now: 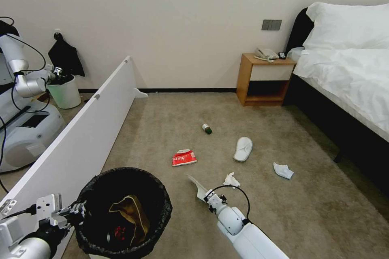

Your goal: Pick up the trash bin, then pick up the garbage from the floor and place it into the trash bin.

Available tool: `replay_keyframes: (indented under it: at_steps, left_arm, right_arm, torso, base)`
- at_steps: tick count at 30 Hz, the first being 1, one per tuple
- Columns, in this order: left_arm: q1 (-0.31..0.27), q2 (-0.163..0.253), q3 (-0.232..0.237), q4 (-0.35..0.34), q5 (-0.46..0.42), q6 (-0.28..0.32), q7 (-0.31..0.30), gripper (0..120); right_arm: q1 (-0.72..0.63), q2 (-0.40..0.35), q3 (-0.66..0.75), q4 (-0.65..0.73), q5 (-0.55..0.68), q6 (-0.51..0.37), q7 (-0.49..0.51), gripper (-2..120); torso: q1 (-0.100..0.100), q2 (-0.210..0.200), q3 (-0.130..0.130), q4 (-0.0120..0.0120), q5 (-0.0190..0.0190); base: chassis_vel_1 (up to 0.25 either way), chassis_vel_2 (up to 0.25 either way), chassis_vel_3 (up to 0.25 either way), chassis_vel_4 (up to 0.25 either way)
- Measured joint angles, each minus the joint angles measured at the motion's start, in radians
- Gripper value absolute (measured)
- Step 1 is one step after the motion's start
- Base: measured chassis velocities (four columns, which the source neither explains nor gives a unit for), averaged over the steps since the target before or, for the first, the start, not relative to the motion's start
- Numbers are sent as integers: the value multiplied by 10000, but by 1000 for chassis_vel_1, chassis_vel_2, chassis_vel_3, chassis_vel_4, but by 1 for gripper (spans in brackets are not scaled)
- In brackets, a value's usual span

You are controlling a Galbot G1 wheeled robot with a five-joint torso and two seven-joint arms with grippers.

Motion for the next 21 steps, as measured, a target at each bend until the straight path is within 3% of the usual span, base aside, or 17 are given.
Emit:
replay_keyframes:
  at_steps: [3, 7, 10, 16, 21]
  left_arm:
    - [17, 2, 19, 0, 4, 0, -4, 5]
    - [88, 14, 139, 0, 6, 0, -16, 5]
    - [172, 61, 340, 0, 3, 0, -21, 5]
    - [66, 232, 469, 0, -265, 0, -77, 5]
    - [-139, 427, 759, 0, -423, 8, -72, 5]
  right_arm:
    - [-294, -236, 272, 573, 242, 302, -102, 1]
    - [-906, -713, 1134, 1719, 883, 1090, -956, 1]
    - [-1711, -1326, 2239, 2691, 784, 2558, -1708, 1]
    - [-2595, -2090, 3291, 3942, 1087, 3135, -1969, 1]
    - [-3587, -2897, 4326, 5765, 1730, 4420, -2027, 1]
  torso:
    - [0, 0, -1, 0, 0]
    - [0, 1, -1, 1, 2]
    - [0, 0, -1, 0, 0]
    - [0, 0, -1, -5, 1]
    - [0, 1, -2, 0, 0]
  base:
    - [0, 0, 0, 0]
    - [0, 0, 0, 0]
    - [0, 0, 0, 0]
    - [0, 0, 0, 0]
    - [0, 0, 0, 0]
